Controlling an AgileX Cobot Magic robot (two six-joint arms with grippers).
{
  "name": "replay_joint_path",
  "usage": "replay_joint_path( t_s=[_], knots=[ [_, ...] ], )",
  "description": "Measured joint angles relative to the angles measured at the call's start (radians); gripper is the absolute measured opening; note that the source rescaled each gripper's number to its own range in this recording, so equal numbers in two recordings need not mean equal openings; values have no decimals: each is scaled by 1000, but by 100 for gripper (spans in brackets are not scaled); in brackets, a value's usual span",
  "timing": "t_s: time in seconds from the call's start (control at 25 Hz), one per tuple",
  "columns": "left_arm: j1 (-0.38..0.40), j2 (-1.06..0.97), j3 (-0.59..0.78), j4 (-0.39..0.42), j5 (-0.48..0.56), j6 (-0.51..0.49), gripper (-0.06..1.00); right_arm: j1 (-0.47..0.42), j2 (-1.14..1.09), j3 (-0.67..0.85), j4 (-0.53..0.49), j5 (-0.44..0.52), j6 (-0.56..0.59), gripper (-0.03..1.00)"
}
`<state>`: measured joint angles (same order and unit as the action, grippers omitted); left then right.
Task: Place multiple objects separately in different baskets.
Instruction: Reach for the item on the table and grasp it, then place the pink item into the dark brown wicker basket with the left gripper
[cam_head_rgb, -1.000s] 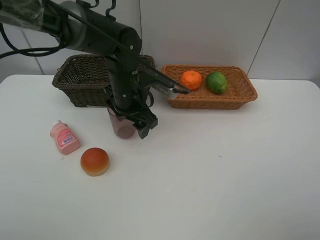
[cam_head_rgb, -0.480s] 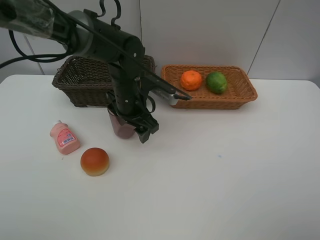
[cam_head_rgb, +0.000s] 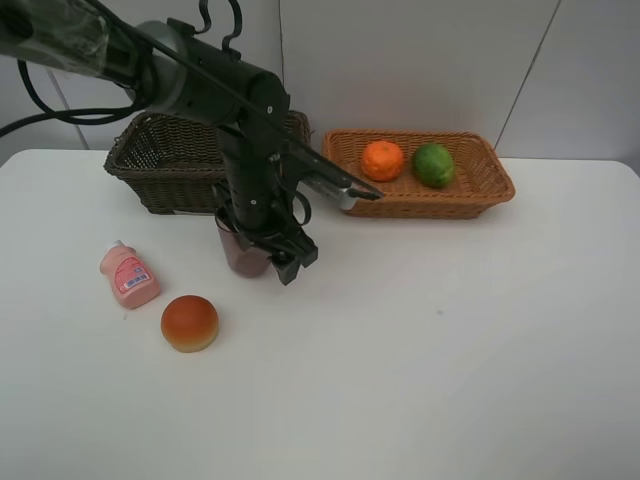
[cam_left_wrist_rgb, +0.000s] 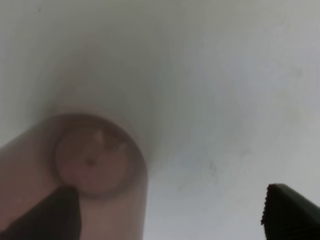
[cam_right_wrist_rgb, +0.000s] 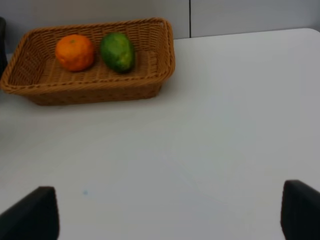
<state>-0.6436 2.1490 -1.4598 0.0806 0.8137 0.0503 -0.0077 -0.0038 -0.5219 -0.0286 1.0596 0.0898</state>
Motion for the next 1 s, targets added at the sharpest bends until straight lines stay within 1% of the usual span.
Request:
replay_joint_path(
  t_s=[0.08,0.12,0.2,0.28,0.32,1.0],
  knots=[
    [0,0,0,2,-1,0,75,0,0,0,0,0,0,95],
    [0,0,0,4,-2,0,63,0,0,0,0,0,0,95],
    [0,0,0,4,-2,0,32,0,0,0,0,0,0,95],
    [0,0,0,9,-1,0,5,0,0,0,0,0,0,95],
    [0,0,0,16,0,0,0,0,0,0,0,0,0,95],
    [0,0,0,16,0,0,0,0,0,0,0,0,0,96]
  ],
)
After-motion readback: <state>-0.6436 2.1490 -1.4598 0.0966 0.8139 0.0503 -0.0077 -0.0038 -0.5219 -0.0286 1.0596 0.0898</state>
